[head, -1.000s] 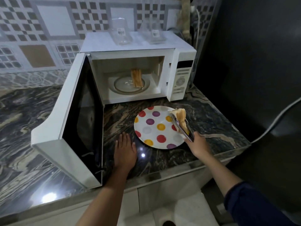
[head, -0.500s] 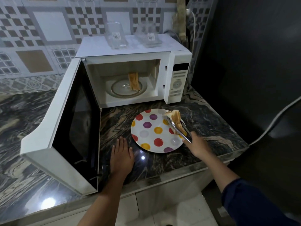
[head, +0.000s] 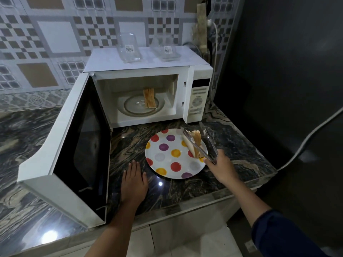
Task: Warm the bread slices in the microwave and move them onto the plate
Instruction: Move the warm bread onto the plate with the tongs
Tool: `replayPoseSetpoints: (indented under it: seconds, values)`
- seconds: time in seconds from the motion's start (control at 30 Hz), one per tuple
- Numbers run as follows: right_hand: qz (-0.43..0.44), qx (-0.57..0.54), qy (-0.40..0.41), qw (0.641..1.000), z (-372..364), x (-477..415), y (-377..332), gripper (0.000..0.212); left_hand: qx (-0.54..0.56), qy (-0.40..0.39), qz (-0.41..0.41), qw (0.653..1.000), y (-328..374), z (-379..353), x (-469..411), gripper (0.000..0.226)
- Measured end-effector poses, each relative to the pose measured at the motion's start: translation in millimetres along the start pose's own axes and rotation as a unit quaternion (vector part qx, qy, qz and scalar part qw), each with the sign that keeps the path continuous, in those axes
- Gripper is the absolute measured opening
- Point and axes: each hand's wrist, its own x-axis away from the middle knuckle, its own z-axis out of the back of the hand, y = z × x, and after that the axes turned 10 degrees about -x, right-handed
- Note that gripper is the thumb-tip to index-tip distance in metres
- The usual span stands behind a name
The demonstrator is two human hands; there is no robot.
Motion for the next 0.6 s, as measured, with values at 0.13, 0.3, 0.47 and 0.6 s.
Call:
replayPoseSetpoints:
  seconds: [0.13,0.3,0.47,0.6]
  values:
    - [0.050,-0.011,0.004,0.999,7,-15,-26,0.046,0.014,-0.002,0.017,1.000,1,4,-1,0.069]
    - [0.112,-0.031,-0.013,0.993,-3,-45,-79,0.046,0.007,-0.022,0.027,0.999,2,4,-12,0.094]
    - [0.068,-0.029,-0.067,0.995,-31,-78,-124,0.054,-0.006,-0.024,0.045,0.999,4,2,-30,0.093]
    - [0.017,-0.027,-0.081,0.996,-54,-109,-149,0.052,-0.029,-0.028,0.071,0.997,7,-2,-52,0.092]
